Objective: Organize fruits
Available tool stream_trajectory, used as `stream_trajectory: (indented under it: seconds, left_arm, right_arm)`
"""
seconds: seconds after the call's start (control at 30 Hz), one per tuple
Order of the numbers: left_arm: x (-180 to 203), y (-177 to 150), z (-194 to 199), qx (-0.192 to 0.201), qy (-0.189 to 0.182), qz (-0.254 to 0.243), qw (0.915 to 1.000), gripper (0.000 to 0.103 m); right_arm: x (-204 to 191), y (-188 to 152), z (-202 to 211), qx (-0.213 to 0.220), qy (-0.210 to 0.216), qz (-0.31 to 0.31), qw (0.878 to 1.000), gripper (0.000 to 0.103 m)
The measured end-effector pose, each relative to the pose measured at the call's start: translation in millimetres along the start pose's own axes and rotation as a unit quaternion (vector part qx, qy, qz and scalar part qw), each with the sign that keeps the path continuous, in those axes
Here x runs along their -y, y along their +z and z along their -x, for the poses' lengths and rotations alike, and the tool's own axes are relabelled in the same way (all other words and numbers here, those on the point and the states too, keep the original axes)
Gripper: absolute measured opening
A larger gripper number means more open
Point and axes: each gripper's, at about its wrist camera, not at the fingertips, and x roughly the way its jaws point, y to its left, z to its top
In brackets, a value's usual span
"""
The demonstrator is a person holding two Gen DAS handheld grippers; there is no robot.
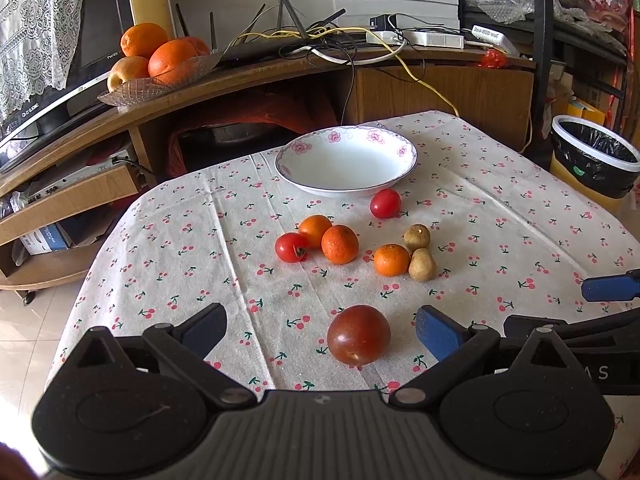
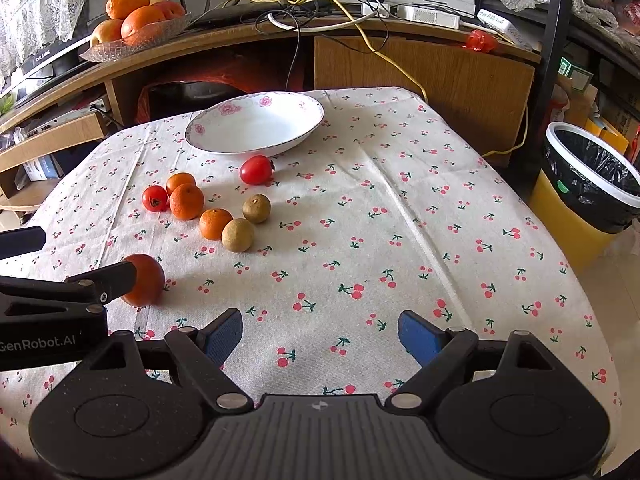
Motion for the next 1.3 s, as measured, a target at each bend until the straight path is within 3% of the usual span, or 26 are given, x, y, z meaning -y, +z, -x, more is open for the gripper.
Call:
stream_trajectory:
  seconds: [0.87, 1.3]
  left_arm:
    - [2, -3, -9, 0.005, 0.000, -0.029, 0.9996, 0.103]
    - [2, -3, -29, -0.013, 0.001, -0.032, 0.9994, 0.101]
  right_arm:
    - [-2, 2, -8, -0.005, 0.007, 0.014, 1.000, 0.079]
    - [2, 26, -25, -0.008, 0.050, 0.037, 0.998, 0.075]
